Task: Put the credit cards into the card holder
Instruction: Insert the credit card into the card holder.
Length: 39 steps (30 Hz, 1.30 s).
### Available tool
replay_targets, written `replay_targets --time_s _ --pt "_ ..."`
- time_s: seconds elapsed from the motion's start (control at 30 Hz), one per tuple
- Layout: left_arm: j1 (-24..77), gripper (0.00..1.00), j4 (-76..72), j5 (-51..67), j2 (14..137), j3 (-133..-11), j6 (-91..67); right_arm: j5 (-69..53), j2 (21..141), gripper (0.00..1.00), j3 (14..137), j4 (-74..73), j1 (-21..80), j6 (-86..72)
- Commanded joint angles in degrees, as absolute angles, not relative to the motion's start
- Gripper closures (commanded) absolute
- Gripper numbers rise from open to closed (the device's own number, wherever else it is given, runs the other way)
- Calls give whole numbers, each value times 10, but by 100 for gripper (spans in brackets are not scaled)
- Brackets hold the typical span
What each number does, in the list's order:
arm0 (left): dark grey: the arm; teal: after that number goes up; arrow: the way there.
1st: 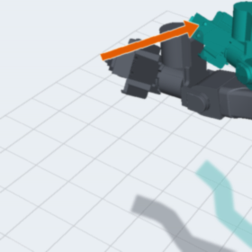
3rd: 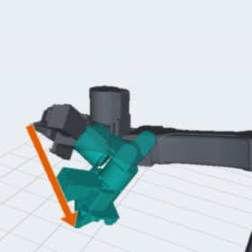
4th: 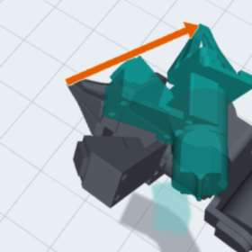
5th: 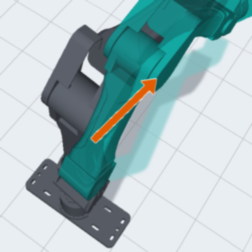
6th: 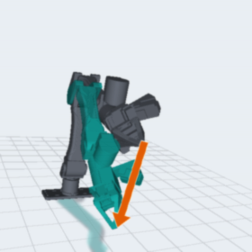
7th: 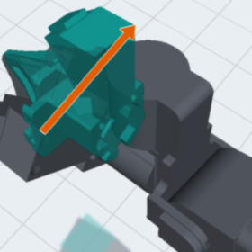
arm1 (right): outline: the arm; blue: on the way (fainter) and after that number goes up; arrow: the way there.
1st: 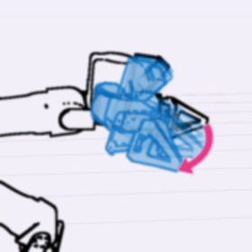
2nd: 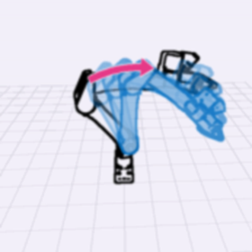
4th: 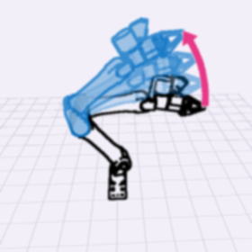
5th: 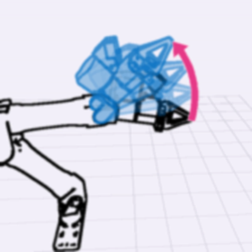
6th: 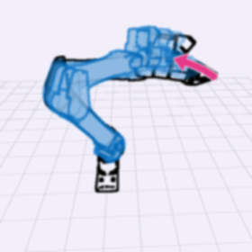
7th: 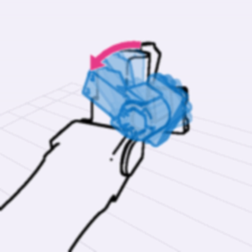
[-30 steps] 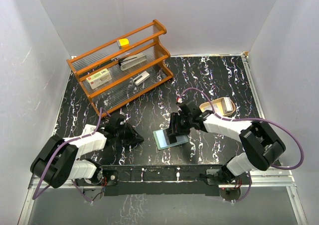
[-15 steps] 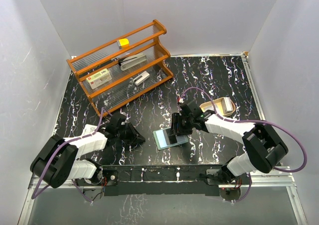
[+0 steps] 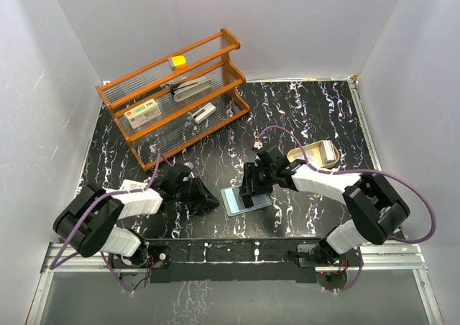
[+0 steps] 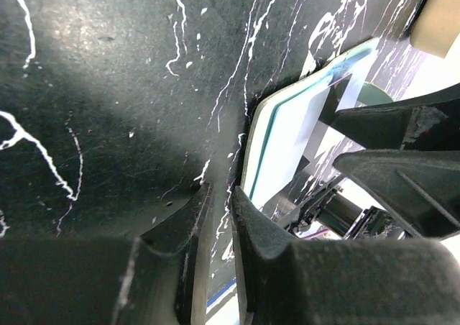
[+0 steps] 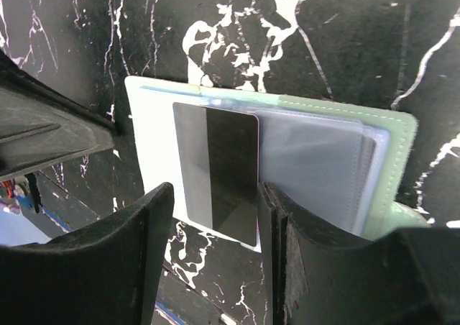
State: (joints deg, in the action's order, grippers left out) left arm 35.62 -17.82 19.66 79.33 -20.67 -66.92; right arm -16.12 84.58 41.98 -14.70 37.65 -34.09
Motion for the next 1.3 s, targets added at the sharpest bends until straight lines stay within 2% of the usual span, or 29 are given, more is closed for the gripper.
replay_targets --time_s 0.0,0.3,0.67,0.87,1.07,1.27 --pt "360 84 -189 198 809 -217 -670 -177 860 51 425 -106 399 -333" --pt "361 85 -191 200 815 -217 -669 -193 886 53 439 -62 446 -361" --pt "353 86 -67 149 764 -261 -616 -201 906 56 465 -8 473 -404" --pt "340 86 -27 139 744 -281 -594 -161 894 57 498 -56 473 -385" --pt "340 69 17 121 697 -296 -582 -102 872 53 539 -164 462 -329" --pt "340 58 63 116 660 -316 -555 -34 860 52 572 -244 435 -277"
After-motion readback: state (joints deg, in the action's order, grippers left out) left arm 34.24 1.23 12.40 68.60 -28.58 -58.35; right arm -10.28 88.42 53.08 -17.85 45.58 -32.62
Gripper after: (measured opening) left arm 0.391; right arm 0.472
